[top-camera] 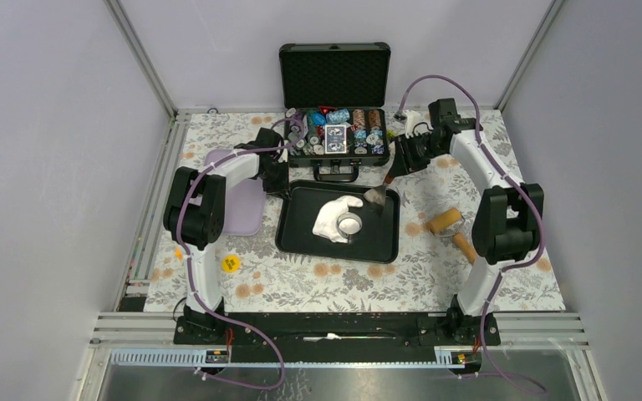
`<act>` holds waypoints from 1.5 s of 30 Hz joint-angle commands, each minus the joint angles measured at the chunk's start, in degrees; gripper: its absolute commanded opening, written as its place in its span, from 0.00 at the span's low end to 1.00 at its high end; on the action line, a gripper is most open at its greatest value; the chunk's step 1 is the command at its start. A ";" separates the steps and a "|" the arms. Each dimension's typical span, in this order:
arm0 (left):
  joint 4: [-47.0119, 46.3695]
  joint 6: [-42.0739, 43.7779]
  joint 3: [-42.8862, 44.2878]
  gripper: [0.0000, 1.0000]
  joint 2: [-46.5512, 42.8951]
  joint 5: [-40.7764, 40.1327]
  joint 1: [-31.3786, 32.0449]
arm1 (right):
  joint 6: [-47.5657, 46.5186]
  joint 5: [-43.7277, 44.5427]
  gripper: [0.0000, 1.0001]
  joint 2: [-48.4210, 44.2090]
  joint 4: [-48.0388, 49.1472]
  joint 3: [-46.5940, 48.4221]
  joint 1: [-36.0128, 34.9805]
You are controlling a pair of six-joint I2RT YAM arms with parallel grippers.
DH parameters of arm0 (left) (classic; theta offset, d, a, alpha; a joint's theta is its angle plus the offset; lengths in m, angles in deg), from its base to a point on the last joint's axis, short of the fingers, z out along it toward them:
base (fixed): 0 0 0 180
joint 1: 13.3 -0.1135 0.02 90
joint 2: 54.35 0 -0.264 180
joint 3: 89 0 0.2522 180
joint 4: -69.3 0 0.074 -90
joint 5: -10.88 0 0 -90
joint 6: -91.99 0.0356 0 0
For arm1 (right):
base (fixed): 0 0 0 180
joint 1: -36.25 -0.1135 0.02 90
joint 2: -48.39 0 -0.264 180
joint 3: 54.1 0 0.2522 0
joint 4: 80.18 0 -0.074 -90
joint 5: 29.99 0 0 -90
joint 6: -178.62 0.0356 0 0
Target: Roll out the dumpling wrappers from the dough
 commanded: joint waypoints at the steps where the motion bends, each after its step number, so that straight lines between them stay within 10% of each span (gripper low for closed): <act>1: 1.72 -0.38 -1.22 0.00 -0.58 1.87 0.68 | -2.10 -5.17 0.00 3.50 -3.75 5.79 -0.39; 29: 0.93 -0.56 -1.83 0.00 -1.15 1.57 1.33 | 3.04 -25.34 0.00 18.96 -3.75 27.46 -9.55; 45: 0.84 -0.66 -2.12 0.00 -1.71 1.07 1.33 | -2.17 -16.36 0.00 19.40 -13.38 30.73 -18.56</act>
